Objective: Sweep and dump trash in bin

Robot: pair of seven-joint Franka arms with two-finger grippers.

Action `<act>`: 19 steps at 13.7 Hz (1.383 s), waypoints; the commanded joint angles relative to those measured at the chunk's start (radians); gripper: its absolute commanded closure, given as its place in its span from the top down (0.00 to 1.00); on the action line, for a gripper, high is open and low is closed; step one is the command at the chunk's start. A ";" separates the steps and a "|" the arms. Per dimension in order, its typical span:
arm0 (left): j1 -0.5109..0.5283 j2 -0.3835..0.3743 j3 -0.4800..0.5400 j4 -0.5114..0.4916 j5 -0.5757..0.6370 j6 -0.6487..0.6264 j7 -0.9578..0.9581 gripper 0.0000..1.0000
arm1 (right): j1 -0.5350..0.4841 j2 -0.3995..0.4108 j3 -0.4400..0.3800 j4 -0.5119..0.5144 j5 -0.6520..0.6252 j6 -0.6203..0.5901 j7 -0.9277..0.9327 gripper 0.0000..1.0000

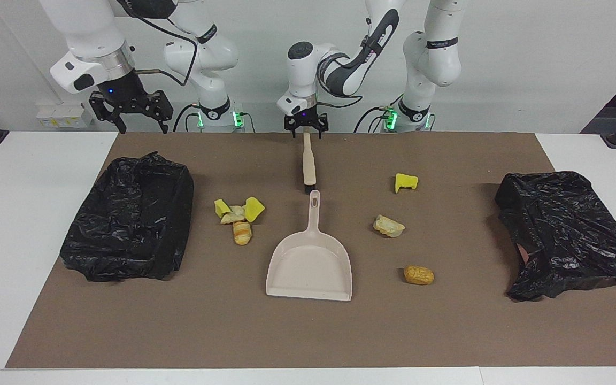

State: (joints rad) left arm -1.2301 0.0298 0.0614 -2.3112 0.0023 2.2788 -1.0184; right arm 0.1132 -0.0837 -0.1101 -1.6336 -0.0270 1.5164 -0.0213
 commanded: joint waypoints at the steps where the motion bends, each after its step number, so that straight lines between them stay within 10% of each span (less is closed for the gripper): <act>1: -0.008 -0.014 0.020 -0.004 -0.001 -0.004 -0.026 0.90 | 0.029 -0.027 -0.034 -0.032 0.010 0.019 0.014 1.00; 4: 0.000 -0.031 0.027 0.007 -0.001 -0.030 -0.028 0.72 | 0.023 -0.027 -0.033 -0.032 0.010 0.019 0.012 1.00; 9: 0.006 -0.037 0.028 0.016 -0.001 -0.054 -0.080 0.00 | 0.023 -0.027 -0.033 -0.037 0.010 0.018 0.012 1.00; 19: 0.355 -0.171 0.029 0.055 0.090 -0.479 0.017 0.00 | 0.033 -0.019 -0.002 -0.060 0.012 0.065 0.020 1.00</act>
State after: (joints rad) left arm -0.9576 -0.1035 0.1020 -2.2442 0.0749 1.8824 -0.9976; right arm 0.1388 -0.0857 -0.1297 -1.6491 -0.0264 1.5275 -0.0213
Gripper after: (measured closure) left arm 0.744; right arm 0.000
